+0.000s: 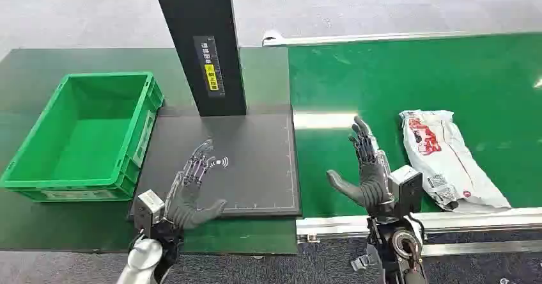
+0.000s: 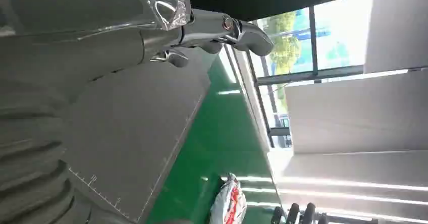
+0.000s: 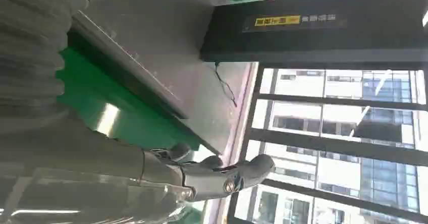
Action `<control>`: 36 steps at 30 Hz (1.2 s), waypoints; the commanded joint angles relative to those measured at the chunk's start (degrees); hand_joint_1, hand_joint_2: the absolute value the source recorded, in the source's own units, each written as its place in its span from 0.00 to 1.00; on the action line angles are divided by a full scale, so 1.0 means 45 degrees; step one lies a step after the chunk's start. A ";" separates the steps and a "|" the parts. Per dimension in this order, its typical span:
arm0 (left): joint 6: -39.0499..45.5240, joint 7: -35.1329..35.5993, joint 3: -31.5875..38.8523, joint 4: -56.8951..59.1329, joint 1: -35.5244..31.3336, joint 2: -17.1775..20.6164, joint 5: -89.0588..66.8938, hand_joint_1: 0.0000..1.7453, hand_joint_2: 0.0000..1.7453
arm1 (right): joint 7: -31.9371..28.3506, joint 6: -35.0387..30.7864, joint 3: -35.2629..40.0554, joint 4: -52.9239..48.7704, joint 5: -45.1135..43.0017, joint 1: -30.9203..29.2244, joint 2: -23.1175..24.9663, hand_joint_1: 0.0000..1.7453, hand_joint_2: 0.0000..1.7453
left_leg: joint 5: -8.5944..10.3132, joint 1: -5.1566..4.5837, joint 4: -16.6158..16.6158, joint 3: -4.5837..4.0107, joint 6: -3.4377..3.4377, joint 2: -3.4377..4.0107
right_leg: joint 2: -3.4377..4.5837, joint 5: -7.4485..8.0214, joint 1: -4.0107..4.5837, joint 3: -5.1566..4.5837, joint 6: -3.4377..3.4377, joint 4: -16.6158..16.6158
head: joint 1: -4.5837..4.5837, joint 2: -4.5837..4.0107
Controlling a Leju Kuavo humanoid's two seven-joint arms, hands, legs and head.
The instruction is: Moved the parcel from conveyor to table for the left to box.
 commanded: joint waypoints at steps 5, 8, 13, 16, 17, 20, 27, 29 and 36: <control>-0.0130 0.0190 0.0507 0.0284 -0.0168 0.0070 -0.0005 0.00 1.00 | 0.1080 -0.2007 0.0452 0.0631 0.3588 -0.1368 -0.0174 0.00 1.00 | 0.0004 -0.0001 -0.0009 0.0011 0.0008 0.0009 | 0.0008 0.0007 0.0000 0.0008 0.0000 -0.0013 | 0.0000 0.0000; -0.0128 0.0190 0.0505 0.0282 -0.0168 0.0067 -0.0005 0.00 1.00 | 0.1073 -0.2001 0.0462 0.0638 0.3596 -0.1345 -0.0149 0.00 1.00 | 0.0004 -0.0001 -0.0014 0.0018 0.0008 0.0007 | 0.0009 0.0006 0.0001 0.0015 -0.0002 -0.0018 | 0.0000 0.0004; -0.0128 0.0190 0.0505 0.0282 -0.0168 0.0067 -0.0005 0.00 1.00 | 0.1073 -0.2001 0.0462 0.0638 0.3596 -0.1345 -0.0149 0.00 1.00 | 0.0008 0.0001 -0.0024 0.0026 0.0008 0.0010 | 0.0013 0.0012 0.0002 0.0021 -0.0004 -0.0028 | 0.0000 0.0000; -0.0146 0.0188 0.0476 0.0298 -0.0180 0.0091 -0.0016 0.00 1.00 | 0.1214 -0.2165 0.0474 0.0695 0.3923 -0.1394 -0.0215 0.00 1.00 | 0.0007 0.0000 -0.0018 0.0020 0.0009 0.0009 | 0.0013 0.0012 0.0002 0.0014 -0.0002 -0.0021 | 0.0000 0.0000; -0.0134 0.0184 0.0382 0.0460 -0.0235 0.0175 -0.0035 0.00 1.00 | 0.1525 -0.2725 0.0230 0.1066 0.4729 -0.1765 -0.0411 0.00 1.00 | 0.0003 -0.0002 -0.0007 0.0010 0.0007 0.0008 | 0.0011 0.0007 -0.0001 0.0005 -0.0001 -0.0010 | 0.0000 0.0000; -0.0142 0.0065 0.0386 0.0493 -0.0317 0.0272 0.0041 0.00 1.00 | 0.1904 -0.3346 -0.0660 0.2908 0.5832 -0.3306 -0.1429 0.00 1.00 | 0.0010 -0.0004 -0.0008 0.0009 0.0013 0.0007 | 0.0010 0.0014 -0.0002 0.0007 0.0003 -0.0015 | 0.0000 0.0000; -0.0266 0.0131 0.0390 0.0821 -0.0507 0.0337 0.0139 0.00 1.00 | 0.2577 -0.4490 -0.2480 0.9326 0.8097 -0.6583 -0.3669 0.00 1.00 | 0.0039 -0.0012 -0.0012 0.0013 0.0038 -0.0024 | -0.0019 0.0050 -0.0012 0.0032 0.0036 -0.0044 | 0.0000 0.0000; -0.0240 0.0109 0.0366 0.1215 -0.0591 0.0415 0.0186 0.00 1.00 | 0.4931 -0.3223 -0.1969 1.1455 0.9564 -0.7307 -0.4392 0.00 1.00 | 0.0085 -0.0014 -0.0078 0.0036 0.0060 -0.0050 | -0.0042 0.0097 -0.0012 0.0074 0.0043 -0.0132 | 0.0005 0.0000; -0.0123 -0.0416 0.0375 0.1985 -0.0537 0.0565 0.0098 0.00 1.00 | 0.6115 -0.1948 -0.0752 1.3324 1.1367 -0.7390 -0.4974 0.00 1.00 | 0.0025 -0.0032 -0.0026 0.0042 0.0029 -0.0064 | -0.0038 0.0040 -0.0037 0.0061 0.0039 -0.0050 | -0.0005 0.0000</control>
